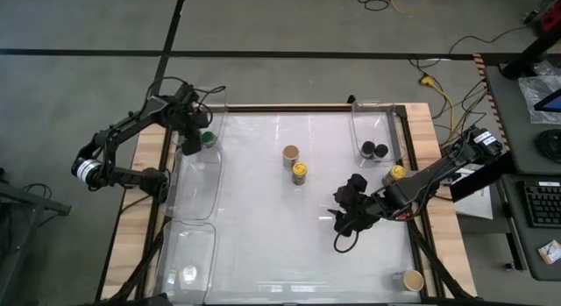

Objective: Sort spices by type
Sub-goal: Put the green spice bottle into the top left transparent bin, then move the left yellow spice bottle a few centimeters away from the other bottle

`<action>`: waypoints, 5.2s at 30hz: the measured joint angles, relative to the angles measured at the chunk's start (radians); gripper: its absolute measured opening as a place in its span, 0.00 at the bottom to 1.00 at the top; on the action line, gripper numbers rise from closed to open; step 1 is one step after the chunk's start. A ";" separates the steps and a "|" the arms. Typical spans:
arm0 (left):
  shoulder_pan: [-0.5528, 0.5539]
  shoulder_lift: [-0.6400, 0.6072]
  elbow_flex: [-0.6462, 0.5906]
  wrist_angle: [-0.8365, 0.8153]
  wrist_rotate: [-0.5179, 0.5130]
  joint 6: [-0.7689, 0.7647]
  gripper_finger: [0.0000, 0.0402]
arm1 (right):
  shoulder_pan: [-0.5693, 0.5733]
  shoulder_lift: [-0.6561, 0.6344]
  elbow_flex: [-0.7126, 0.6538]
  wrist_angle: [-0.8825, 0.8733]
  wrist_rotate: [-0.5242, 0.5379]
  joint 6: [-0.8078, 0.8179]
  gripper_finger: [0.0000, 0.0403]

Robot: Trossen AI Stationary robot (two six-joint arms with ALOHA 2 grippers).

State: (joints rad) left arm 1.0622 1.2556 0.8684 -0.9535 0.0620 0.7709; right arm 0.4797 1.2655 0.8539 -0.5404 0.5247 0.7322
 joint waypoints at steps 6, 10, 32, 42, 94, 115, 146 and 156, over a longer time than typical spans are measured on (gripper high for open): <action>0.000 0.000 0.000 0.000 0.000 -0.009 0.48 | 0.000 0.000 0.000 0.000 0.001 0.000 0.67; 0.000 -0.001 0.000 0.000 0.000 -0.018 0.48 | 0.000 0.000 0.000 0.000 0.001 0.000 0.69; -0.005 -0.017 -0.001 -0.004 0.005 -0.026 0.54 | 0.000 0.000 0.000 0.000 0.002 -0.002 0.71; -0.005 -0.056 0.015 -0.029 0.003 -0.051 0.54 | 0.000 0.000 0.000 0.000 0.001 -0.010 0.73; -0.035 0.124 0.180 -0.111 -0.151 -0.302 0.35 | -0.007 0.000 -0.007 -0.001 0.000 -0.015 0.75; -0.035 0.116 0.355 -0.086 -0.203 -0.346 0.35 | -0.045 0.000 -0.007 0.000 0.003 -0.041 0.73; -0.806 -0.116 0.153 0.647 0.242 -0.714 0.35 | -0.138 0.000 -0.007 0.254 0.004 -0.358 0.72; -0.994 -0.113 0.105 0.772 0.070 -0.733 0.35 | -0.125 -0.008 0.043 0.170 -0.001 -0.389 0.78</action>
State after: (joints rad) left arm 0.0679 1.1431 0.9734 -0.1811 0.1317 0.0383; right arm 0.3552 1.2575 0.8972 -0.3705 0.5240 0.3434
